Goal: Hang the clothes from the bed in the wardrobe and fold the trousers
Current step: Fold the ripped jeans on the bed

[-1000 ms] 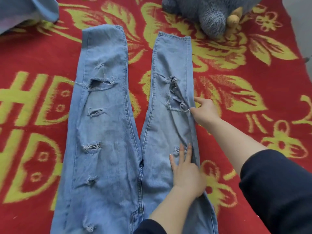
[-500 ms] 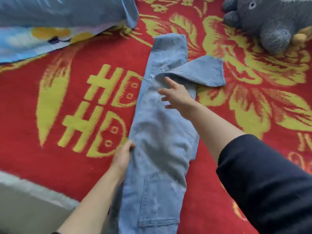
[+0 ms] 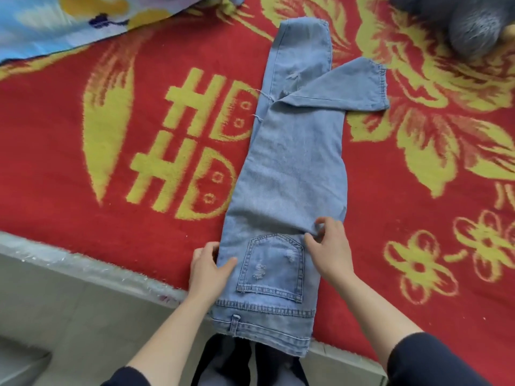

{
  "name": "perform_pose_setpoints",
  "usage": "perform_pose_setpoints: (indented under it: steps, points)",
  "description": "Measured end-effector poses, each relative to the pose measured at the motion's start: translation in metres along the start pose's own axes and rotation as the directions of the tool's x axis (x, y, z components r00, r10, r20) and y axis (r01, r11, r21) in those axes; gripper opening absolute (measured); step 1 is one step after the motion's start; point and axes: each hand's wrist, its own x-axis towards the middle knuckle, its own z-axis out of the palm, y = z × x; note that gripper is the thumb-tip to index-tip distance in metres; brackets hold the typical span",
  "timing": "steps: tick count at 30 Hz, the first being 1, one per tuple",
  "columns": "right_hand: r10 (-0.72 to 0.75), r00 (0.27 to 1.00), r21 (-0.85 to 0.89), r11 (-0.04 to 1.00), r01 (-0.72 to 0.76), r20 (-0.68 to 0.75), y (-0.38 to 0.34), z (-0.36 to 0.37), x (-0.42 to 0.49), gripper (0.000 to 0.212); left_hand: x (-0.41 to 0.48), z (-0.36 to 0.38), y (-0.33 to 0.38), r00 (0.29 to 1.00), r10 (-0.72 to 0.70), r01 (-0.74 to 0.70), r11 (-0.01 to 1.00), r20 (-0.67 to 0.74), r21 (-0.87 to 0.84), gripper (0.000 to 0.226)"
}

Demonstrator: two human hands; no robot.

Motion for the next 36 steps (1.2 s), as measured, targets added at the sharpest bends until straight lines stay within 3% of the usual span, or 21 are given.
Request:
perform_pose_setpoints:
  steps: [1,3,5,6,8,10,12,14,16,18,21,27,30,32,34,36]
  points:
    - [0.062,0.996,0.005,0.998,-0.062,-0.067,-0.001,0.004,-0.002,0.045,0.002,0.001,0.003,1.0,-0.02,0.021,0.998,0.015,-0.058,0.049]
    - [0.324,0.934,0.108,0.945,-0.31,-0.153,-0.001,0.011,-0.008,0.058,0.006,0.006,0.01,0.993,-0.048,0.055,0.997,0.107,-0.06,0.055]
    - [0.51,0.86,0.292,0.818,-0.496,0.031,0.001,0.017,-0.018,0.045,0.007,0.01,0.012,0.979,-0.027,0.01,0.996,0.201,0.085,0.046]
    - [0.504,0.847,0.341,0.777,-0.53,0.17,0.005,0.02,-0.024,0.03,0.007,0.009,0.011,0.969,-0.011,-0.022,0.991,0.247,0.133,0.044]
    - [0.431,0.837,0.265,0.81,-0.524,0.336,0.014,0.021,-0.035,0.029,0.004,0.002,0.005,0.92,-0.004,-0.042,0.993,0.391,0.109,0.051]
    - [0.464,0.772,0.097,0.828,-0.552,0.435,0.021,0.017,-0.045,0.029,-0.001,-0.007,-0.002,0.833,-0.024,-0.056,0.99,0.552,0.127,0.055]
    - [0.507,0.724,0.009,0.817,-0.577,0.467,0.023,0.011,-0.049,0.023,-0.006,-0.015,-0.008,0.79,-0.089,-0.072,0.969,0.607,0.235,0.047]
    - [0.512,0.796,0.084,0.822,-0.563,0.323,0.022,0.005,-0.042,0.023,-0.004,-0.019,-0.009,0.801,-0.111,-0.025,0.975,0.588,0.219,0.029]
    - [0.505,0.861,0.157,0.847,-0.509,0.063,0.016,-0.007,-0.022,0.027,0.006,-0.023,0.001,0.82,-0.104,0.031,0.99,0.562,0.137,0.015]
    - [0.456,0.884,0.175,0.883,-0.436,-0.098,0.005,-0.023,0.012,0.029,0.024,-0.024,0.024,0.894,-0.071,0.023,0.993,0.442,0.115,0.018]
    - [0.365,0.925,0.214,0.917,-0.337,-0.108,-0.015,-0.04,0.076,0.034,0.061,-0.021,0.073,0.964,0.023,-0.046,0.995,0.266,0.084,0.033]
    - [0.344,0.936,0.41,0.866,-0.286,-0.073,-0.045,-0.047,0.206,0.031,0.148,0.007,0.157,0.968,0.226,-0.244,0.95,0.111,0.196,0.05]
    - [0.45,0.89,0.595,0.737,-0.321,-0.078,-0.051,-0.05,0.259,0.02,0.184,0.017,0.183,0.933,0.355,-0.343,0.924,-0.048,0.167,0.061]
    - [0.51,0.857,0.786,0.557,-0.269,-0.068,-0.054,-0.054,0.284,0.013,0.201,0.022,0.194,0.886,0.457,-0.439,0.882,-0.083,0.172,0.067]
    - [0.55,0.832,0.907,0.384,-0.173,-0.075,-0.065,-0.064,0.307,0.017,0.216,0.024,0.203,0.852,0.516,-0.496,0.85,-0.089,0.179,0.056]
    - [0.581,0.804,0.93,0.353,-0.105,-0.13,-0.084,-0.078,0.333,0.026,0.229,0.022,0.212,0.841,0.526,-0.502,0.846,-0.123,0.18,0.036]
